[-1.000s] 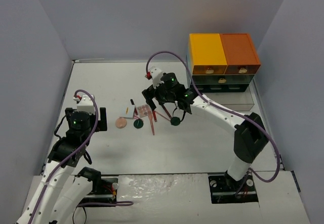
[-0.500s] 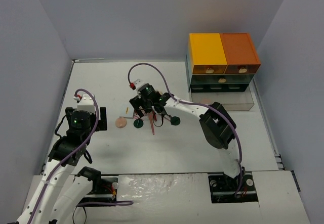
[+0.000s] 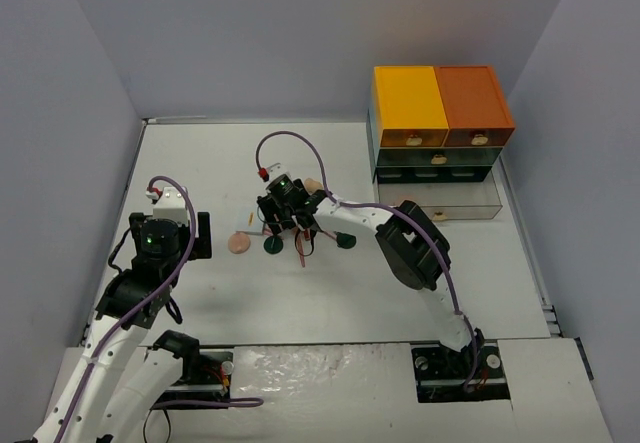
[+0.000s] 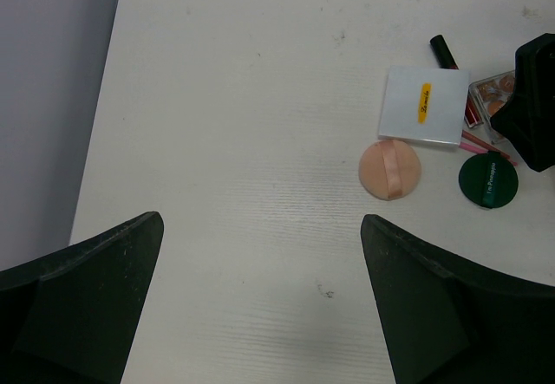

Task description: Organize the makeup

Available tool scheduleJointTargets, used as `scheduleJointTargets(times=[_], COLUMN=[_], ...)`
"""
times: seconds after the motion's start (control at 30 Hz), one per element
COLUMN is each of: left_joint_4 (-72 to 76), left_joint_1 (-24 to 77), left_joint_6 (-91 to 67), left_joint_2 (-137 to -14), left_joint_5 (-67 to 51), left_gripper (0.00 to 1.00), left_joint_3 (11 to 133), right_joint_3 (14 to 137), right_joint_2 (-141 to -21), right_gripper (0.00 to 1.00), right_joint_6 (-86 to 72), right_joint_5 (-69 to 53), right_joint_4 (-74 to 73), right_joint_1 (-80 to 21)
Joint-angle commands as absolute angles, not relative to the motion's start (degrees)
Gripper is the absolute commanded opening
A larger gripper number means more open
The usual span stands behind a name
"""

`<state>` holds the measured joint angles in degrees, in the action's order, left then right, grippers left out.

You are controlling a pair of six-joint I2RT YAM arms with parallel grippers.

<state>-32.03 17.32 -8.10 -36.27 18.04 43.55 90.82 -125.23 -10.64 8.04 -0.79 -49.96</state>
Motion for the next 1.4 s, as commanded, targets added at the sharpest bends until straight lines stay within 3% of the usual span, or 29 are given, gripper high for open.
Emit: scheduleJointTargets(times=[0.0,1.0,1.23,1.37], left_joint_4=[-28.39,-28.21,-28.3,-28.3], left_joint_1=[17.75,18.29,18.36,18.37], left_joint_6=[-7.91,-7.73,-7.73,-7.65], left_joint_2=[-36.85,-36.56,-36.47,-36.39], left_joint_5=[18.9,18.9,18.9,18.98], left_gripper=[0.97,0.97,0.97,0.97], left_joint_3=[45.12,45.01,45.09,45.07], right_joint_3=[93.84,90.34,90.0,90.19], right_joint_2=[-125.22,-127.53,-127.27,-127.11], right_gripper=[0.7,0.76,0.72,0.61], right_joint_6=[-12.04,-14.24,-13.78,-13.33], right_joint_5=[9.52,12.66,13.36,13.5], right_joint_4=[1.11,0.88,0.61,0.44], right_joint_1=[-50.25,-51.15,-50.88,-50.8])
